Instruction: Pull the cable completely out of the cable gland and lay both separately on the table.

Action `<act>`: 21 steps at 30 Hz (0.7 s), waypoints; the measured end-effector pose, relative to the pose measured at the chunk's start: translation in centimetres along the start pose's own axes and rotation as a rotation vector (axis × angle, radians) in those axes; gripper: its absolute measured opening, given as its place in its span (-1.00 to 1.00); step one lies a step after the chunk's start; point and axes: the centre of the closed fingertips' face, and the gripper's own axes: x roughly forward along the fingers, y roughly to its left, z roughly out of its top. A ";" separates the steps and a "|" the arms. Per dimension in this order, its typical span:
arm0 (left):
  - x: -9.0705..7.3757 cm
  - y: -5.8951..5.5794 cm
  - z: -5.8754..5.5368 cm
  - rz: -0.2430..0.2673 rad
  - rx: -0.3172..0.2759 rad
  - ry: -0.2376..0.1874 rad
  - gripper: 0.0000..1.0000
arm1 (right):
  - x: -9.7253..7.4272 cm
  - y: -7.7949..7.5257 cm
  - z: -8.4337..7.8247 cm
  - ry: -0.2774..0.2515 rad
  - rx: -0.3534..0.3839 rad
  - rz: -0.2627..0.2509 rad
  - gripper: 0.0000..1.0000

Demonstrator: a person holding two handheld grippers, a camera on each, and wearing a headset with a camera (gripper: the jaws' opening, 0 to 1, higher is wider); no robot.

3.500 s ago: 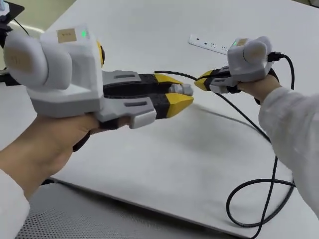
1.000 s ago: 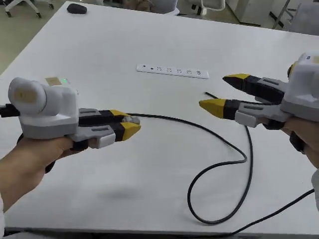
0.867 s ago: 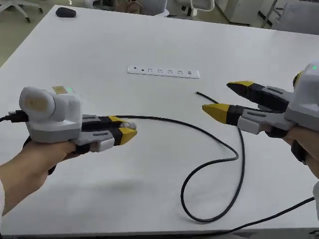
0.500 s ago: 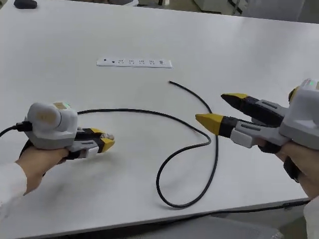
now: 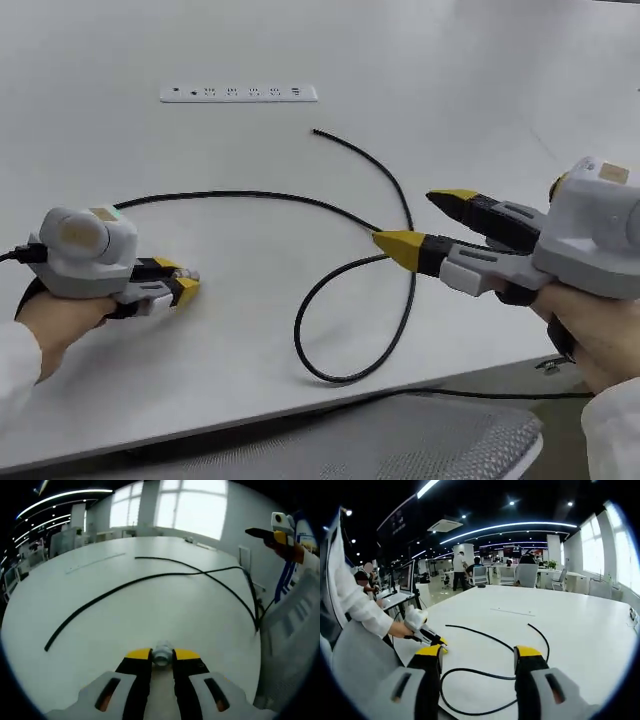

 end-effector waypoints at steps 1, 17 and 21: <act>-0.1 -0.1 0.3 0.006 -0.010 -0.020 -0.65 | -0.4 -0.2 -0.2 0.001 0.003 -0.009 0.21; -3.8 -0.1 1.5 0.061 -0.045 -0.049 -0.44 | -2.5 0.5 -2.4 0.068 0.033 0.006 0.32; -8.3 0.4 3.3 0.062 -0.058 -0.089 -0.27 | -2.3 0.6 -3.6 0.134 0.050 0.018 0.40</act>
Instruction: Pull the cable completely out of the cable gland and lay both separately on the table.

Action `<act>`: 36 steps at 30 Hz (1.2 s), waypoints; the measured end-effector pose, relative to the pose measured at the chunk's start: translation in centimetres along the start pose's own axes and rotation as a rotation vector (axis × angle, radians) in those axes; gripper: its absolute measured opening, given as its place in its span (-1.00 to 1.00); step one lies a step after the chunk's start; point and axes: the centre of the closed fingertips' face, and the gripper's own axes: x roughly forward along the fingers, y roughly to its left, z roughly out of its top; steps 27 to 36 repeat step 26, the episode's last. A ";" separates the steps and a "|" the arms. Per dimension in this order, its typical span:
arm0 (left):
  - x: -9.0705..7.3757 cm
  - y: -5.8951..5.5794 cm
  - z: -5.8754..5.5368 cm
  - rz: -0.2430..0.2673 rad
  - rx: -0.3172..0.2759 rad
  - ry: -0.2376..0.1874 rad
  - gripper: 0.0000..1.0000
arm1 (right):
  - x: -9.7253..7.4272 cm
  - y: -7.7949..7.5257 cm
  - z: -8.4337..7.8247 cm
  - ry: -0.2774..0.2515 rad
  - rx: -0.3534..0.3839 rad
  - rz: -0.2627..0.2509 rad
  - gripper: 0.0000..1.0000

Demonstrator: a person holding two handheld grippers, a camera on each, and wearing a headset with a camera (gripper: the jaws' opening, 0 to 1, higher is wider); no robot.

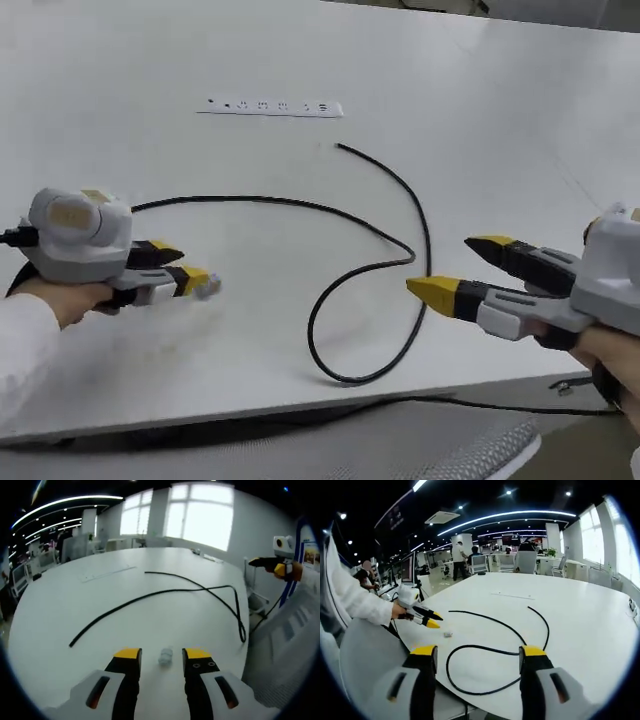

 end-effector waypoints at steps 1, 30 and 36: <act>-1.0 0.3 0.2 0.011 -0.006 0.002 -0.18 | 0.1 0.0 -0.2 0.008 0.010 0.003 0.42; -20.0 1.1 -3.4 0.259 -0.411 -0.145 0.75 | 0.4 0.3 -5.9 0.244 0.124 0.021 0.66; -20.0 1.1 -3.4 0.259 -0.411 -0.145 0.75 | 0.4 0.3 -5.9 0.244 0.124 0.021 0.66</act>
